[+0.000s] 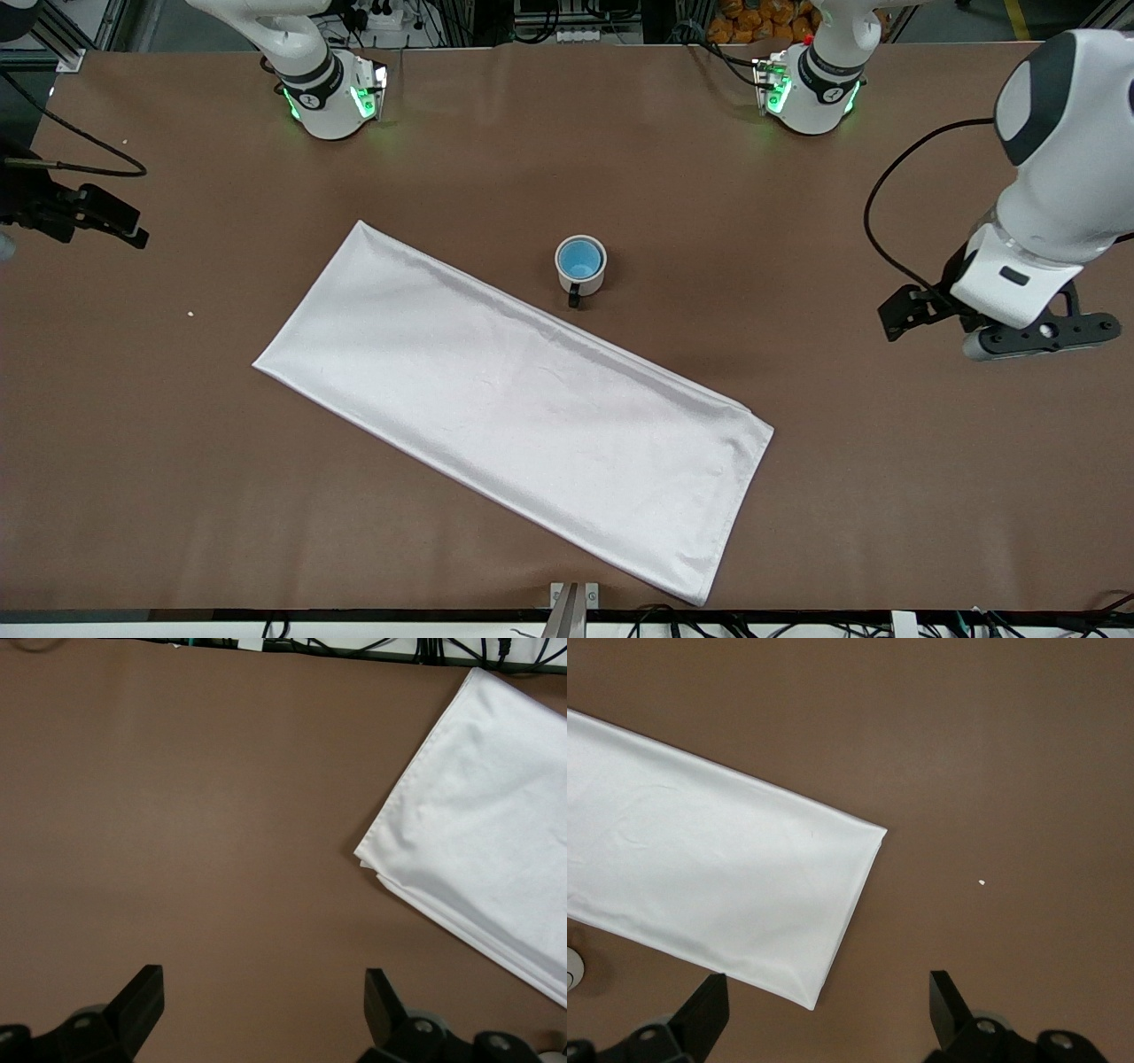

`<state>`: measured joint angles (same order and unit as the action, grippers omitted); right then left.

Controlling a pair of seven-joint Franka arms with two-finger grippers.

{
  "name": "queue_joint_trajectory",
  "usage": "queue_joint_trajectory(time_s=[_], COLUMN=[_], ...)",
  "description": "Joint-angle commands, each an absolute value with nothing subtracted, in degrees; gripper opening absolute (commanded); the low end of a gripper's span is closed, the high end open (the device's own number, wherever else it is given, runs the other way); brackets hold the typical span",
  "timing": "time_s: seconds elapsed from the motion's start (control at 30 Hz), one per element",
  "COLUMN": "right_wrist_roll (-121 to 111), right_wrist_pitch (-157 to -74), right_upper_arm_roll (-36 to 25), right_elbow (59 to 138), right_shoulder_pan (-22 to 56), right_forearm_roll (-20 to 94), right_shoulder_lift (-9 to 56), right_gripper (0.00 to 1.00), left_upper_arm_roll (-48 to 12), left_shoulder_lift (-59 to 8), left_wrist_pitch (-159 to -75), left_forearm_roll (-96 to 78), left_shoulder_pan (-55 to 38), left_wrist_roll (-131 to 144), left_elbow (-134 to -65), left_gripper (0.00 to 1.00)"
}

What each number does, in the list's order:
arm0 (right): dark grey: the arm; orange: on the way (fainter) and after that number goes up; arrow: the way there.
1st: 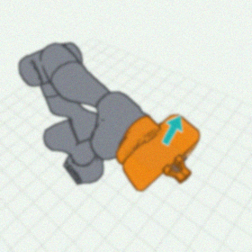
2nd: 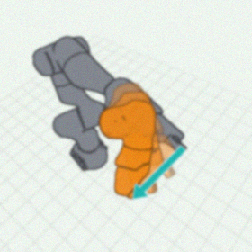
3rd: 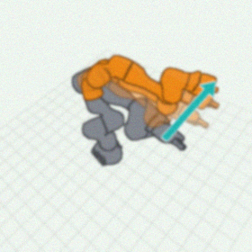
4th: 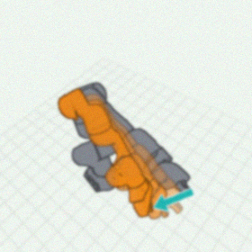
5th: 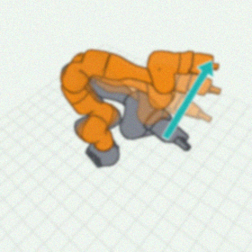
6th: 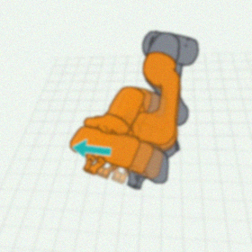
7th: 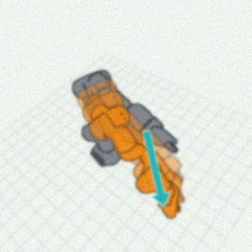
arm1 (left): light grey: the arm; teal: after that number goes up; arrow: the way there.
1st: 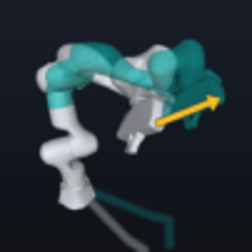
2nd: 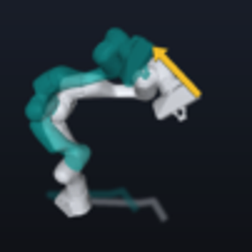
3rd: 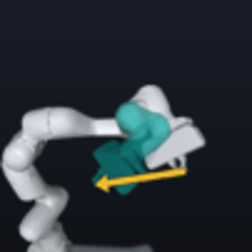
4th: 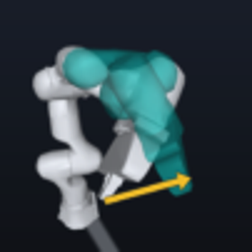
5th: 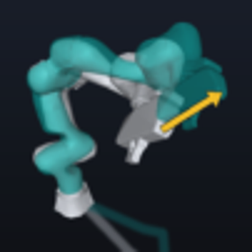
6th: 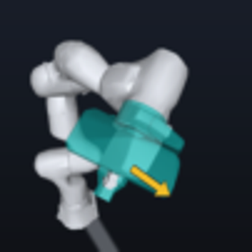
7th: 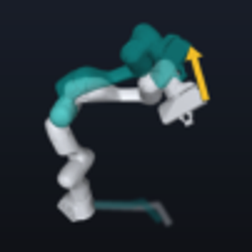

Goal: Place blue cup into white mug on table

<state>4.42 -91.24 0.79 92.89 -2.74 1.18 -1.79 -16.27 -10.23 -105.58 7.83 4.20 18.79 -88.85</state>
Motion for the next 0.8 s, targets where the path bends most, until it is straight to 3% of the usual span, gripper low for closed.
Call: queue_joint_trajectory(time_s=[0.0,0.77], right_wrist_roll=[4.83,4.83], right_wrist_pitch=[-91.23,-91.67], right_upper_arm_roll=[1.23,1.23], right_elbow=[93.60,93.43], right_shoulder_pan=[-3.16,-2.90], right_forearm_roll=[0.62,0.53], right_shoulder_lift=[-2.46,-2.46], right_gripper=[1.00,1.00], left_upper_arm_roll=[-16.88,-15.21], left_shoulder_lift=[-7.65,-2.90], left_wrist_pitch=[-103.27,-98.09], left_forearm_roll=[5.81,1.85], left_shoulder_pan=[6.24,8.00], left_wrist_roll=[16.70,10.73], left_elbow=[-89.21,-88.86], left_gripper=[1.00,1.00])
